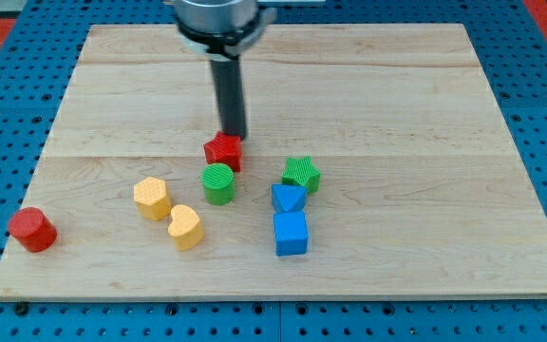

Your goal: Point your arm at the red star

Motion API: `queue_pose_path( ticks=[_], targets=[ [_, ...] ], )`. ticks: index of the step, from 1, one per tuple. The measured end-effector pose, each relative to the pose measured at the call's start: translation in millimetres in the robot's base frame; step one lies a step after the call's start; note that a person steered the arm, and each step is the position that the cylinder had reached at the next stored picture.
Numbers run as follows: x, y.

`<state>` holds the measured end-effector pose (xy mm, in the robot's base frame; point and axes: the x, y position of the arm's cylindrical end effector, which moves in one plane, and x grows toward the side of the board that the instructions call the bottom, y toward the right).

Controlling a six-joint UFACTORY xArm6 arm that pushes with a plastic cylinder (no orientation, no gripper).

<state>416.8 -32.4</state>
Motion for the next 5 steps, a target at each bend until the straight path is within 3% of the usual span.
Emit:
queue_pose_path(
  ticks=[1,2,3,4,5],
  targets=[
    [-26,0],
    [-70,-70],
    [-27,-118],
    [10,-101],
    [15,-49]
  ],
)
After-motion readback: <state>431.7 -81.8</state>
